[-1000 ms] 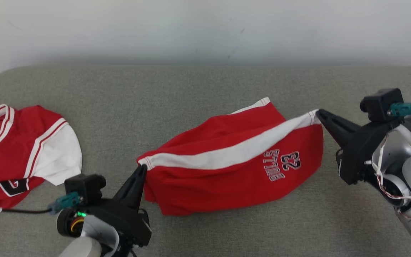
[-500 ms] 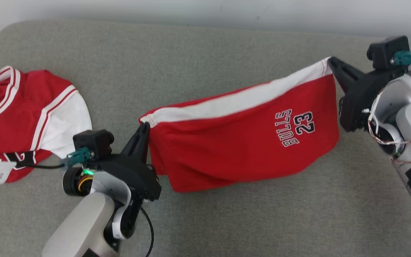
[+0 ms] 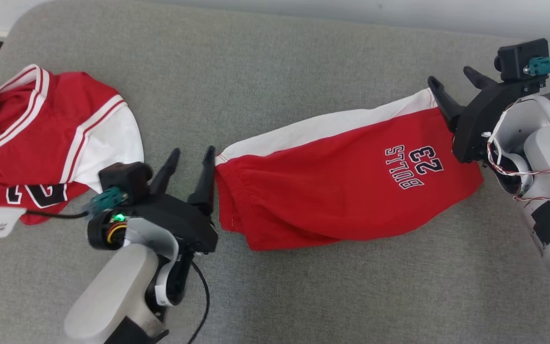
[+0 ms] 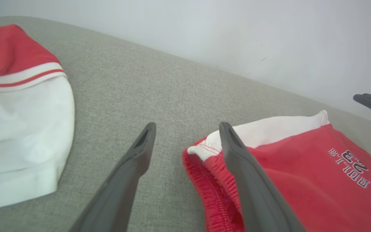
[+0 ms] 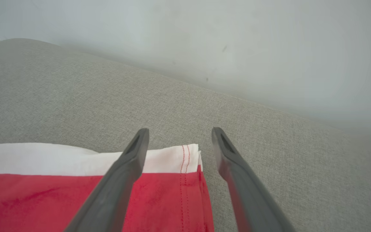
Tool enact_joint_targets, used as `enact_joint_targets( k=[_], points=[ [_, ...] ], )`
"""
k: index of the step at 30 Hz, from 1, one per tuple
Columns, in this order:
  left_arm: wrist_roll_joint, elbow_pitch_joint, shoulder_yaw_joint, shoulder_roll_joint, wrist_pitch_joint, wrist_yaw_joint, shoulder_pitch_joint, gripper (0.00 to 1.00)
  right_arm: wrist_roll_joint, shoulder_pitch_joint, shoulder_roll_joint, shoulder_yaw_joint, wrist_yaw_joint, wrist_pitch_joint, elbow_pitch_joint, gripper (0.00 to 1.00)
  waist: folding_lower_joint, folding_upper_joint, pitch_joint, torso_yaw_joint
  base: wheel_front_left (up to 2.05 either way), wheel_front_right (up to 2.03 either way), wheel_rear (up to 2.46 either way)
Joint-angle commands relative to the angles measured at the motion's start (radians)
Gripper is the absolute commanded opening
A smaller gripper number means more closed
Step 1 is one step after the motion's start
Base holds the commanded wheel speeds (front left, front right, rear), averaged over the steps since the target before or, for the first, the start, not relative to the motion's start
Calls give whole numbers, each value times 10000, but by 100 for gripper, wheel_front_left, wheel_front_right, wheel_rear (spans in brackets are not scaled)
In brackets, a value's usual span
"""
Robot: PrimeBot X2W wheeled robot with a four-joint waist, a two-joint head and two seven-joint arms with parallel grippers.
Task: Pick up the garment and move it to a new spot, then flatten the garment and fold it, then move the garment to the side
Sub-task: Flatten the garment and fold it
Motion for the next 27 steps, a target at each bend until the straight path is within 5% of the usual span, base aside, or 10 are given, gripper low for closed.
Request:
enact_joint_targets(
  k=[1,13,27],
  points=[
    [32,-45,158,130,-290,16,252,100,145,3,-20,-126,-20,113,162,100,-1,-2,-307,-54,0,0,0],
    [477,-1657,643,960,-1684,-191,2265,100,1042,1014,133,-1336,-19,2679,1406,100,-1,-2,-1586,-2,0,0,0],
    [1268,-3207,572,1545,-1780,-405,4548,100,-151,1057,516,-3015,-19,3143,2451,100,-1,-2,-1215,632,0,0,0]
  ],
)
